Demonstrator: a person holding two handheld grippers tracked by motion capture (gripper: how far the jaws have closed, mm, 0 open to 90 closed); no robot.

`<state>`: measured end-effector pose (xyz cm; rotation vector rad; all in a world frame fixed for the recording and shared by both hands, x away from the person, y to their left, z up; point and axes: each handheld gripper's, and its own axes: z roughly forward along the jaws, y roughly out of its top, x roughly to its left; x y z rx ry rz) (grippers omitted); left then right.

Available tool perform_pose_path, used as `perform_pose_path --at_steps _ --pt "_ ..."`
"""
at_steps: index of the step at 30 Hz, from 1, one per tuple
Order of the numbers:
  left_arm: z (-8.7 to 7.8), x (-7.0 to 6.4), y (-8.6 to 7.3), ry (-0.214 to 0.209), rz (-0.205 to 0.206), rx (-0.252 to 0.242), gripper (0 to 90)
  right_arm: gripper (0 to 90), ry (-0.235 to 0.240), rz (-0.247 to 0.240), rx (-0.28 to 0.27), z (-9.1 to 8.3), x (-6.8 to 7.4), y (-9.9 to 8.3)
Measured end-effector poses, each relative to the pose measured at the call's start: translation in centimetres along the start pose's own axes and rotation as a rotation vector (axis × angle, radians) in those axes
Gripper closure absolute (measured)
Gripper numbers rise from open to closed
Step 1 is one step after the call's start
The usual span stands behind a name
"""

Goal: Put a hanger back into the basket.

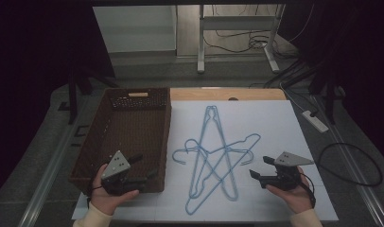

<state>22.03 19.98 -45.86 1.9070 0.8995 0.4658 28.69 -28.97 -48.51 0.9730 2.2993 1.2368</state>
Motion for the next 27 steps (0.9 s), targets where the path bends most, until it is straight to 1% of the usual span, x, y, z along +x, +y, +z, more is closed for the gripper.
perform_pose_path --at_steps 5,8,10,13,15,21,22,24,26,27 --pt "0.01 0.07 0.02 -0.009 -0.008 -0.004 26.3 23.9 0.002 0.017 -0.003 0.06 -0.29 -0.03" --pt "-0.01 0.09 0.10 -0.009 -0.008 -0.004 26.3 24.3 0.010 0.016 -0.003 0.02 -0.45 -0.05" --pt "0.00 0.04 0.09 -0.017 -0.016 -0.009 26.3 24.5 0.008 0.019 -0.006 -0.01 -0.53 -0.04" --pt "0.12 -0.14 -0.05 -0.020 -0.014 0.000 26.3 24.8 0.007 0.018 -0.003 0.02 -0.60 0.02" --pt "0.16 -0.19 -0.07 -0.018 -0.015 -0.001 26.3 25.3 0.005 0.009 0.011 0.09 -0.48 -0.01" --pt "-0.03 -0.26 -0.15 -0.018 -0.006 -0.006 26.3 26.5 0.015 -0.006 0.013 0.10 -0.10 0.36" --pt "-0.02 -0.15 -0.12 -0.019 -0.005 -0.005 26.3 26.7 0.018 -0.014 0.030 0.30 0.03 0.32" --pt "0.00 -0.03 -0.06 -0.020 -0.007 -0.008 26.3 26.9 0.022 -0.015 0.037 0.52 0.12 0.29" --pt "0.06 -0.05 0.09 -0.021 -0.003 -0.008 26.4 27.3 0.017 -0.035 0.054 0.67 0.37 0.49" --pt "0.06 -0.05 0.09 -0.021 -0.003 -0.008 26.4 27.3 0.017 -0.035 0.054 0.67 0.37 0.49"
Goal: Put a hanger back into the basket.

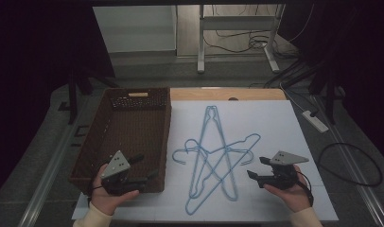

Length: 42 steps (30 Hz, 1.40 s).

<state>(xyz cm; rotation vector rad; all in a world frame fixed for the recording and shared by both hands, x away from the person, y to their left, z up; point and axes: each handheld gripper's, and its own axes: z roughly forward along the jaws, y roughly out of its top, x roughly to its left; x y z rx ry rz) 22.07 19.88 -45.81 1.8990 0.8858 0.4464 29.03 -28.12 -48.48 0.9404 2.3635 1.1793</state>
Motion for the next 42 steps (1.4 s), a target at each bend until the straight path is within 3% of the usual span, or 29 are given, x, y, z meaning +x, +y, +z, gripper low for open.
perform_pose_path --at_steps 3,6,16,24,29,31,42 --pt "0.1 -0.1 0.2 -0.006 0.009 0.000 26.4 27.5 -0.006 -0.033 0.012 0.1 0.4 0.6" --pt "0.2 -0.1 0.1 -0.012 0.009 0.002 26.4 28.5 0.017 -0.054 0.021 0.5 0.8 1.4" --pt "0.3 -0.3 0.2 -0.023 0.013 0.006 26.5 30.8 0.064 -0.092 0.057 2.4 1.2 4.4" --pt "0.7 -0.4 0.1 -0.025 0.012 0.015 26.6 32.5 0.123 -0.198 0.134 6.0 1.9 8.4" --pt "0.7 -0.4 0.1 -0.027 0.012 0.018 26.6 32.3 0.156 -0.225 0.167 7.9 2.2 10.0" --pt "0.7 -0.3 0.1 -0.028 0.016 0.018 26.6 32.7 0.186 -0.244 0.207 9.7 2.6 11.1" --pt "0.3 -0.3 0.4 -0.028 0.014 0.002 26.6 35.0 0.244 -0.331 0.300 14.0 4.0 13.2"
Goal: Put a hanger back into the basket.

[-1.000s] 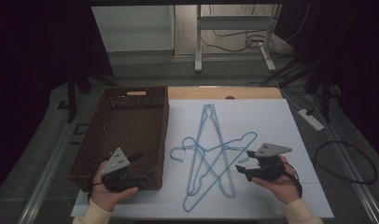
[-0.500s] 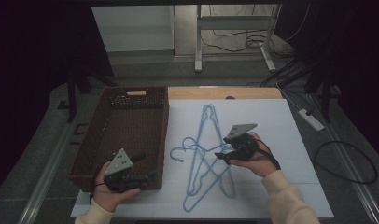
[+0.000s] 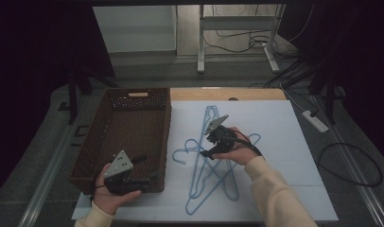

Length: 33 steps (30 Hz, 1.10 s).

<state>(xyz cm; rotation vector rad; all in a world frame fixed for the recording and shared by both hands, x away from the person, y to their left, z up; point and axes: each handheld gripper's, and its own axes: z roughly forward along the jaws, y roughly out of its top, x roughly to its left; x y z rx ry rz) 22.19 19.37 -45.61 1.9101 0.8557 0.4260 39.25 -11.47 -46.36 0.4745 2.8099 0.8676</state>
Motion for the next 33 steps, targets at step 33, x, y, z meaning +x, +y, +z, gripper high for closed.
perform_pose_path --at_steps 33 --pt "-0.3 0.0 0.2 -0.006 -0.002 -0.013 26.6 67.6 0.051 -0.215 0.259 7.9 -0.9 4.3"
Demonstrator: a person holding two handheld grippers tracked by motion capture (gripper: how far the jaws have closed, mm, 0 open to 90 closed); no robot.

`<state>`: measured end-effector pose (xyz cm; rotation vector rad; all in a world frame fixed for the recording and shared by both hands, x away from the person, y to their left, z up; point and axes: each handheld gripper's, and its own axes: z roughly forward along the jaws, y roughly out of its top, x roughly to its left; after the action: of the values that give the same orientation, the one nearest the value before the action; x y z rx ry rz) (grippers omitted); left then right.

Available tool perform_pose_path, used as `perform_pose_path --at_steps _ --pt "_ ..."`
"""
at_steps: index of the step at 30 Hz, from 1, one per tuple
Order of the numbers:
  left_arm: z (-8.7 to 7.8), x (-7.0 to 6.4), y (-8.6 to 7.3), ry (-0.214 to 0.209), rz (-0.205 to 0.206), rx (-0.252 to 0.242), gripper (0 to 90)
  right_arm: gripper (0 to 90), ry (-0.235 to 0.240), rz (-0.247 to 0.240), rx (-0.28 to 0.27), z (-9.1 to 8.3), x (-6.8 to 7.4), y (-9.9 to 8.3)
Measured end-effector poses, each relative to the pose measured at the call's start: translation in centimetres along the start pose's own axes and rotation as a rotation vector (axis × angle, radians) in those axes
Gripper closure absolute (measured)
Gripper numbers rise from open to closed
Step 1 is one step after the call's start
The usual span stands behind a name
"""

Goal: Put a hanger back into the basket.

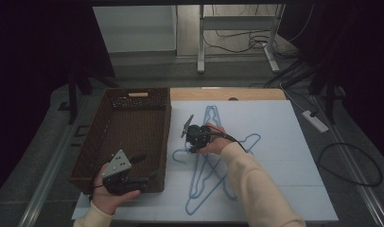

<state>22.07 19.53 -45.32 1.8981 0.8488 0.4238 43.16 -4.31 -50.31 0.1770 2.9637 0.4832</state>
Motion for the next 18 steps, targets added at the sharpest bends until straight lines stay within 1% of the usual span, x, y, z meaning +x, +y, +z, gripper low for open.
perform_pose_path --at_steps 1,3,4,6,9,12,13,15,17,18 --pt "0.0 0.0 0.0 0.000 0.001 0.000 26.6 70.4 0.014 -0.006 0.007 0.1 -0.1 0.2" --pt "0.0 0.0 0.0 0.000 0.002 0.001 26.6 72.2 0.012 -0.015 0.010 0.1 -0.1 0.3" --pt "0.1 -0.1 0.0 0.000 0.003 0.002 26.6 74.4 0.018 -0.022 0.020 0.1 -0.1 0.4" --pt "0.1 0.0 0.0 -0.001 0.001 0.002 26.6 76.9 0.011 -0.049 0.025 0.1 0.0 0.6" --pt "0.1 0.0 0.0 0.001 0.001 0.001 26.6 80.5 -0.009 -0.076 0.029 0.1 0.1 0.6" --pt "0.1 0.0 0.0 0.001 0.002 0.003 26.6 85.4 -0.008 -0.069 0.028 -0.1 0.1 0.5" --pt "0.1 0.0 0.0 0.001 0.002 0.003 26.6 85.4 -0.014 -0.059 0.026 -0.2 0.1 0.5" --pt "0.1 0.0 0.0 0.001 0.002 0.003 26.6 85.8 -0.021 -0.050 0.019 -0.6 0.1 0.4" --pt "0.1 0.0 -0.1 0.001 0.001 0.005 26.6 86.0 -0.036 -0.052 0.008 -1.0 0.1 0.3" --pt "0.1 0.0 -0.1 0.001 0.000 0.004 26.6 86.0 -0.037 -0.042 0.001 -1.2 0.1 0.2"
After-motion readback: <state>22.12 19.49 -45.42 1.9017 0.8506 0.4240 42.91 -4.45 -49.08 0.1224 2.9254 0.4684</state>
